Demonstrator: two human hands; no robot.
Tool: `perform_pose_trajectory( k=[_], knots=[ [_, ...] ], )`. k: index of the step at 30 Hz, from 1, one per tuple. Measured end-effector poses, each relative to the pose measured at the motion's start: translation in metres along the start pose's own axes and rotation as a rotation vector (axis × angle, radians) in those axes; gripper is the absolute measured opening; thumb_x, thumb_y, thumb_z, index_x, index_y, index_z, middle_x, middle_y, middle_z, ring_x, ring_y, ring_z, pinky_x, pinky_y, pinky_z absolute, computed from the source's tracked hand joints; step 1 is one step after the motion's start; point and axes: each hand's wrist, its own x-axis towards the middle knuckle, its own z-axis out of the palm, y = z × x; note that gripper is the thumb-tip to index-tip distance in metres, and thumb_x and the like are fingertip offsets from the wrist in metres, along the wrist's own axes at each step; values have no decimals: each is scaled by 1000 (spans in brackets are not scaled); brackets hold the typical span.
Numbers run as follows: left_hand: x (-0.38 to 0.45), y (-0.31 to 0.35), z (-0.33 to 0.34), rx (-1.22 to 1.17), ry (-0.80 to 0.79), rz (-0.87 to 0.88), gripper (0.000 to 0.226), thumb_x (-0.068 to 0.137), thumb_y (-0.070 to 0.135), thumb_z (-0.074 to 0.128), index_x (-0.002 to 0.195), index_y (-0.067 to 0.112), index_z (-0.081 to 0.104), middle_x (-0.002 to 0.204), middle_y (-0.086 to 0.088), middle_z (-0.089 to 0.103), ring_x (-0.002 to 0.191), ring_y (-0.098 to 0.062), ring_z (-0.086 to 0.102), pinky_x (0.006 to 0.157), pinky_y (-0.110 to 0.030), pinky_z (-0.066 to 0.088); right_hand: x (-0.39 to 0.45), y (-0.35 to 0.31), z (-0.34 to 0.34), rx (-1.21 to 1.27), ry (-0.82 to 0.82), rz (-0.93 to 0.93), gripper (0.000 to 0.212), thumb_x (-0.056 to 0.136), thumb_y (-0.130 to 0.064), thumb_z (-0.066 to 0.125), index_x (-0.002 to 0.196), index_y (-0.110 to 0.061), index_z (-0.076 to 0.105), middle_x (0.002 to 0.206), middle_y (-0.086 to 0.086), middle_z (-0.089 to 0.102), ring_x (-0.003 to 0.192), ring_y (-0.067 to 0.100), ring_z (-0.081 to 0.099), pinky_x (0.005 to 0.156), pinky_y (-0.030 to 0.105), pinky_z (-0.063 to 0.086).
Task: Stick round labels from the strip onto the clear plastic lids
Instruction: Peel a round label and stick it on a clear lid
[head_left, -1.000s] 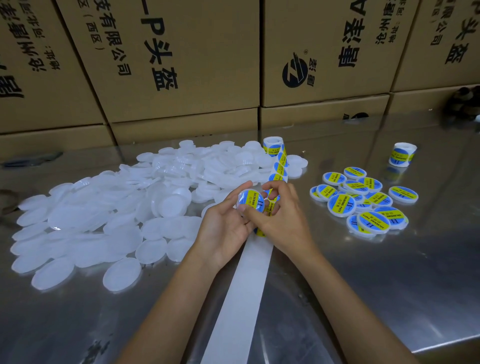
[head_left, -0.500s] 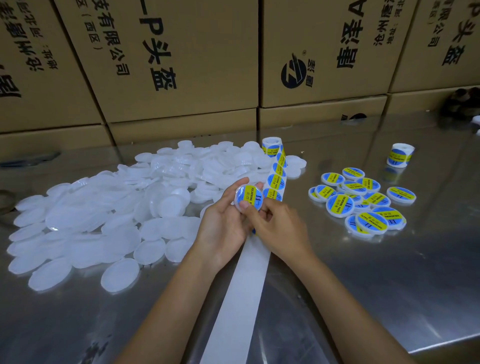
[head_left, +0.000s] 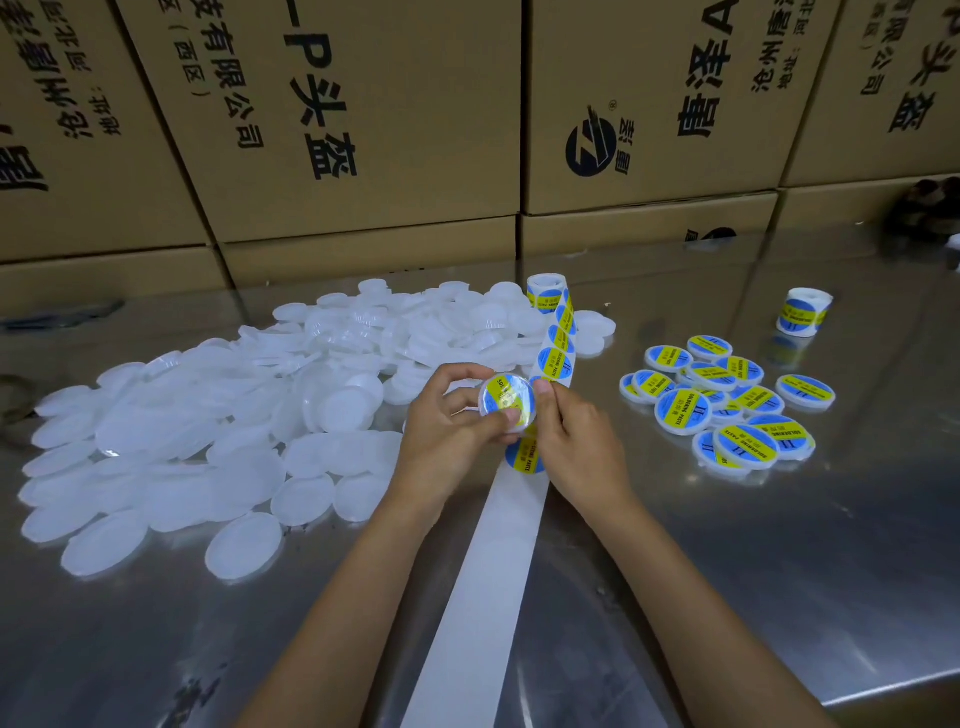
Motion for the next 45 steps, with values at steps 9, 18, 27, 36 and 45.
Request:
perform_pose_trajectory(
  k=[9, 18, 27, 36, 45],
  knots=[
    [-2, 4, -4, -153, 86, -22, 17, 90, 4, 73, 106, 5, 66, 82, -13, 78, 74, -26, 77, 60, -27, 60, -3, -7, 1, 84, -118, 17, 55, 83, -70, 55, 69, -18, 43, 55, -12, 45, 55, 9, 41, 57, 28, 35],
    [-3, 4, -1, -102, -6, -52, 22, 90, 8, 73, 108, 11, 61, 88, -15, 77, 81, -28, 77, 64, -32, 62, -1, -5, -5, 42, -1, -104, 34, 104, -28, 44, 74, -12, 44, 69, -3, 46, 68, 23, 46, 64, 47, 44],
    [-3, 6, -3, -34, 76, 19, 10, 86, 8, 77, 94, 14, 76, 78, -4, 78, 72, -15, 76, 57, -18, 56, -3, -7, 0, 157, -78, -110, 38, 101, -48, 45, 79, -17, 46, 66, -6, 49, 63, 12, 46, 58, 34, 38],
    [-1, -1, 3, 17, 257, 61, 16, 98, 22, 65, 89, 17, 77, 89, 4, 79, 83, -12, 75, 68, -20, 59, -4, -6, 4, 42, -99, -33, 59, 93, -63, 47, 56, -19, 33, 50, -8, 46, 52, 13, 41, 53, 31, 32],
    [-3, 3, -1, -35, 113, 8, 21, 92, 21, 73, 103, 5, 66, 81, -8, 78, 74, -20, 77, 56, -25, 59, -6, -10, -2, 105, -186, -48, 43, 104, -39, 41, 69, -14, 39, 59, -3, 45, 58, 13, 42, 59, 35, 35]
  ],
)
